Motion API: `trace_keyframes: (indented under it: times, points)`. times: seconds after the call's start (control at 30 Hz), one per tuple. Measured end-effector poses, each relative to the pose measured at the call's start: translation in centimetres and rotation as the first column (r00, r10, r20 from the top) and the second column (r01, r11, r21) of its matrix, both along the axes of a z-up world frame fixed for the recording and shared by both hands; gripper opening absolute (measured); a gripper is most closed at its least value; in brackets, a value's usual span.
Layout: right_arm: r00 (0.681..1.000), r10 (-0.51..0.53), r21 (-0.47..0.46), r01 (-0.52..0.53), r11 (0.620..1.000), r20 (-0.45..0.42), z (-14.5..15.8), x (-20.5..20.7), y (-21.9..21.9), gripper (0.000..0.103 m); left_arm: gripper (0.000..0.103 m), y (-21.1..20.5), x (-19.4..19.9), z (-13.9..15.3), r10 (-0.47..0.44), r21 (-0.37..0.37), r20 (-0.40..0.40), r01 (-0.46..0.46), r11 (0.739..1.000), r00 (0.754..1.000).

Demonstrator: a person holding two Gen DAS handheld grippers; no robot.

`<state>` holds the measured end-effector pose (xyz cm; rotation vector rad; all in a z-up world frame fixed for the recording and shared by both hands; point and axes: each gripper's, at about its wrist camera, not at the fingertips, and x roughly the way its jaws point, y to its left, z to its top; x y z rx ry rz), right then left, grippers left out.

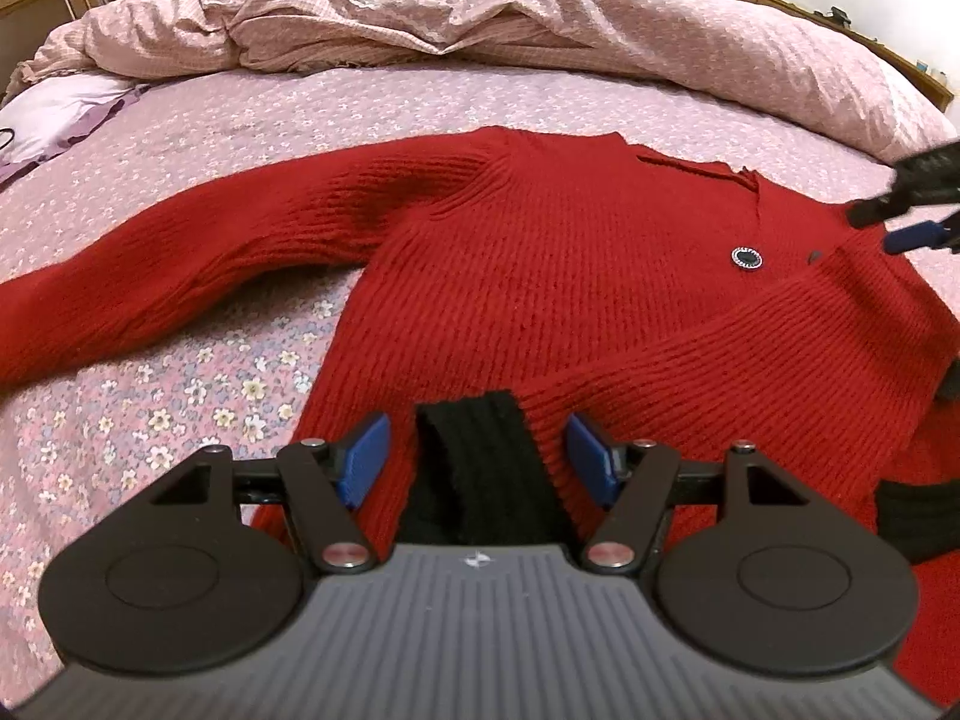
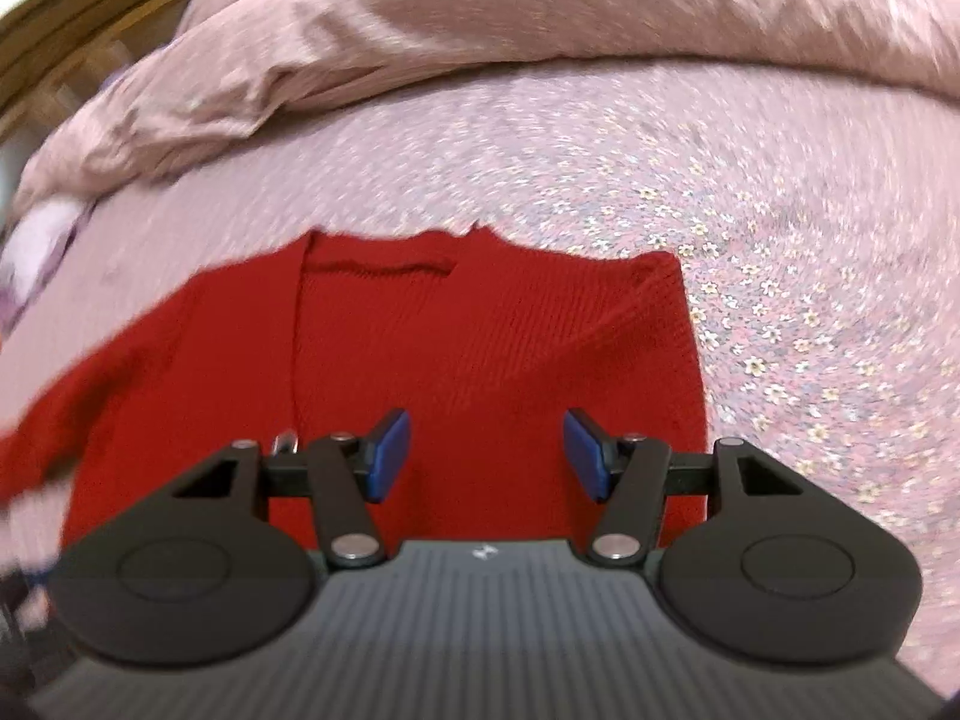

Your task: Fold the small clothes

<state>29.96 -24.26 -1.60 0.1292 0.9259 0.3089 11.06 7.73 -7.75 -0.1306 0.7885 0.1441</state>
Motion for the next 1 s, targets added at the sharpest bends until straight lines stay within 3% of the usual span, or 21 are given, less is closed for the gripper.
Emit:
trace_keyframes:
  times: [0.2, 0.37, 0.43, 0.5, 0.6, 0.67, 0.73, 1.0]
  points:
    - [0.995, -0.081, -0.018, 0.080, 0.997, -0.063, -2.3, 3.0, 0.7, 0.059, 0.071, -0.2, 0.4, -0.1, -0.006, 0.003, 0.010, 0.006, 1.000, 1.000]
    - [0.999, -0.043, -0.074, 0.042, 0.996, -0.003, -3.0, 2.3, 1.7, 0.059, 0.067, -0.8, 0.5, -0.2, -0.021, 0.031, 0.023, 0.021, 0.999, 1.000]
    - [0.999, -0.035, -0.094, 0.036, 0.995, 0.018, -3.1, 2.0, 1.7, 0.049, 0.062, -1.2, 0.5, -0.1, -0.031, 0.038, 0.029, 0.030, 0.999, 0.999]
    - [0.998, -0.043, -0.124, 0.048, 0.991, 0.045, -3.2, 1.7, 1.6, 0.031, 0.056, -1.6, 0.5, 0.0, -0.040, 0.055, 0.033, 0.038, 0.998, 0.999]
    - [0.996, -0.056, -0.097, 0.062, 0.993, 0.063, -3.1, 1.5, 0.6, 0.016, 0.037, -2.2, 0.4, 0.3, -0.056, 0.081, 0.047, 0.052, 0.995, 0.997]
    - [0.995, -0.065, -0.064, 0.069, 0.996, 0.074, -2.9, 1.3, -0.1, 0.011, 0.018, -2.5, 0.3, 0.8, -0.062, 0.104, 0.058, 0.055, 0.993, 0.996]
    - [0.993, -0.063, -0.044, 0.068, 0.997, 0.097, -2.6, 1.0, -0.3, 0.009, 0.009, -2.3, 0.2, 1.5, -0.052, 0.081, 0.069, 0.046, 0.996, 0.996]
    - [0.972, -0.061, 0.053, 0.050, 0.997, 0.228, 0.3, -0.7, -1.6, 0.003, 0.007, -0.3, 0.6, 6.1, -0.016, 0.019, 0.174, 0.013, 1.000, 0.985]
